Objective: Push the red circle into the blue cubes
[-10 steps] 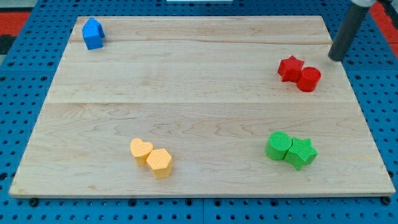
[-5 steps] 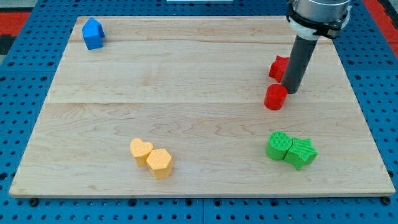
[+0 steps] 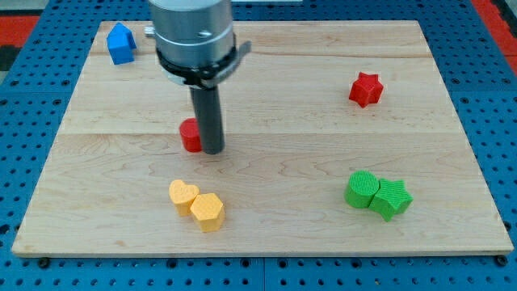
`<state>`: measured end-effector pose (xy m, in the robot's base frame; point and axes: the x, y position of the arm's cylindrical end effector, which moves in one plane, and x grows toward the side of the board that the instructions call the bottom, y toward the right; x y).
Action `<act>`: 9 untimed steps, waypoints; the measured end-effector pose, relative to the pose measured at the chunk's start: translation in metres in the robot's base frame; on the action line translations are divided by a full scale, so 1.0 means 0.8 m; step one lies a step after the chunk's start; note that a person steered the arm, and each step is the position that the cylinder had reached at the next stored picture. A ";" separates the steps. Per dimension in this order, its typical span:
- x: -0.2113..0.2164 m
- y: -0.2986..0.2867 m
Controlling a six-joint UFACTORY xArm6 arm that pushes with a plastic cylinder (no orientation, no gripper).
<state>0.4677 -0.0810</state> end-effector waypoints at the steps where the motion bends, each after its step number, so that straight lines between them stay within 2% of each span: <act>1: -0.019 -0.056; 3: -0.104 -0.100; 5: -0.157 -0.116; 7: -0.198 -0.143; 9: -0.198 -0.179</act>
<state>0.3096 -0.2242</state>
